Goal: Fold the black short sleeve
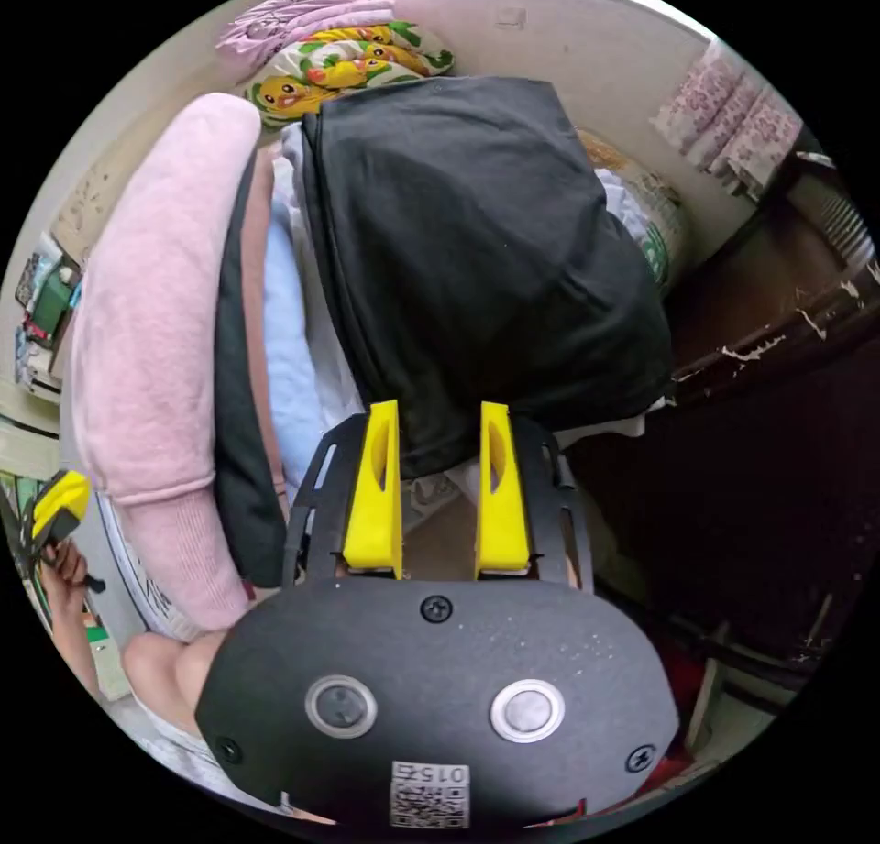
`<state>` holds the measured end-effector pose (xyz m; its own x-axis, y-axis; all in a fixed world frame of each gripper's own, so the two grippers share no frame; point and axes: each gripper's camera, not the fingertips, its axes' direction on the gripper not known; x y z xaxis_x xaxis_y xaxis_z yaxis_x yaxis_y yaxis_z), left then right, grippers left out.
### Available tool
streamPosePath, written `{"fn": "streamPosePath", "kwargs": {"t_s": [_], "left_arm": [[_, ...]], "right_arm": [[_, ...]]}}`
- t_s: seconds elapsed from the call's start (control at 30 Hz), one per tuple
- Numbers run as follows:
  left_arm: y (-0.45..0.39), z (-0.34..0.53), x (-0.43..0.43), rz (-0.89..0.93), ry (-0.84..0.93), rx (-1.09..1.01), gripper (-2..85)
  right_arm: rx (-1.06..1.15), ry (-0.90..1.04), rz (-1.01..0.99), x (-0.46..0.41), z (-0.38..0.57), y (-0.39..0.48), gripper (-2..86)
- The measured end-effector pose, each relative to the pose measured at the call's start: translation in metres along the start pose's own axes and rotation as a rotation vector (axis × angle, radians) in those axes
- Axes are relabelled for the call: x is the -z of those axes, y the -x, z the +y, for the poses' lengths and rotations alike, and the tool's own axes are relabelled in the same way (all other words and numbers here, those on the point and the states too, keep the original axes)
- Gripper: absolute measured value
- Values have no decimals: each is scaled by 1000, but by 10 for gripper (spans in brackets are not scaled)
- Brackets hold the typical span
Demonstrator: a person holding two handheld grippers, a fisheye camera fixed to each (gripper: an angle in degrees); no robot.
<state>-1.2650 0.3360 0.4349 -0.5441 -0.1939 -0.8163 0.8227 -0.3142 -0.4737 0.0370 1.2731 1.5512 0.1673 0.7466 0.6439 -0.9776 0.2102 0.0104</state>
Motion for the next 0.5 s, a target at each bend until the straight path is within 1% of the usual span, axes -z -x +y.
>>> {"fn": "streamPosePath", "kwargs": {"t_s": [0.03, 0.07, 0.1, 0.2, 0.3, 0.37, 0.4, 0.47, 0.5], "left_arm": [[1, 12, 7, 40, -26, 13, 7], [2, 27, 16, 72, -63, 18, 3], [3, 35, 21, 82, -80, 25, 2], [13, 77, 41, 139, -141, 93, -2], [26, 115, 50, 187, -157, 144, -3], [33, 137, 53, 190, -144, 164, -3], [33, 141, 53, 192, -149, 164, -3], [34, 155, 55, 220, -176, 160, -1], [34, 157, 56, 231, -182, 161, 0]], "right_arm": [[-11, 16, 35, -5, -3, 7, 85], [-3, 35, 28, -8, -4, 11, 46], [-1, 41, 30, -8, -4, 12, 27], [9, 19, -43, -1, 6, 5, 10], [-22, -141, -204, 37, 34, -17, 2], [-96, -290, -373, 81, 60, -47, -1], [-110, -324, -428, 92, 66, -54, -2], [-115, -464, -625, 142, 89, -73, -2], [-106, -490, -648, 155, 95, -74, -2]]}}
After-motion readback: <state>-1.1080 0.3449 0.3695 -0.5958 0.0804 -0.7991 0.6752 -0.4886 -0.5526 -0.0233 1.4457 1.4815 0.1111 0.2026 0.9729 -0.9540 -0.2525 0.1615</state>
